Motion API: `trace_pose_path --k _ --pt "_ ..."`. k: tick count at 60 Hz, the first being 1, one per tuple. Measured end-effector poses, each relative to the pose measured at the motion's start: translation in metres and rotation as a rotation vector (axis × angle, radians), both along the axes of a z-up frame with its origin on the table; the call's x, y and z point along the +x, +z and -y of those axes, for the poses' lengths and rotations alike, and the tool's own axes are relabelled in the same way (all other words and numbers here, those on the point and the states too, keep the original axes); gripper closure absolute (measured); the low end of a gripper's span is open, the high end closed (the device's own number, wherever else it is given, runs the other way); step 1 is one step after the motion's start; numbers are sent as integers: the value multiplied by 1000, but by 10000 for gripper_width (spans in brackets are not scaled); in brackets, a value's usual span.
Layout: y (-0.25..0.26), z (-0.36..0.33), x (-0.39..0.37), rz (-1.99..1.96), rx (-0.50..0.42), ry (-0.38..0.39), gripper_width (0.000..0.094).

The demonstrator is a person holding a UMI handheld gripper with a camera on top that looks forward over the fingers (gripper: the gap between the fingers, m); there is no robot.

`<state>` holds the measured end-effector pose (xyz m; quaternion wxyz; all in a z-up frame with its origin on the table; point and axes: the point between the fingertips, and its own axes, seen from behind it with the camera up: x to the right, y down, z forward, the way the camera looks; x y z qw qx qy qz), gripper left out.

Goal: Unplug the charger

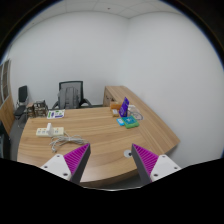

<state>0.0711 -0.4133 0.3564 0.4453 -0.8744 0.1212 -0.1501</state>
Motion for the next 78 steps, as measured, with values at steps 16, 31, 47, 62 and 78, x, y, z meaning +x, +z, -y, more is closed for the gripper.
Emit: trace_pose_path --k 16,31,47,62,78 --pt "-102 -4 -30 -16 -76 16 77" --pt "-206 -58 -158 -112 -120 170 77" --pt "-241 -235 -295 -114 12 360 75" --pt "-291 -363 -307 -45 11 334 168" --pt "-313 -386 -309 -108 8 285 727"
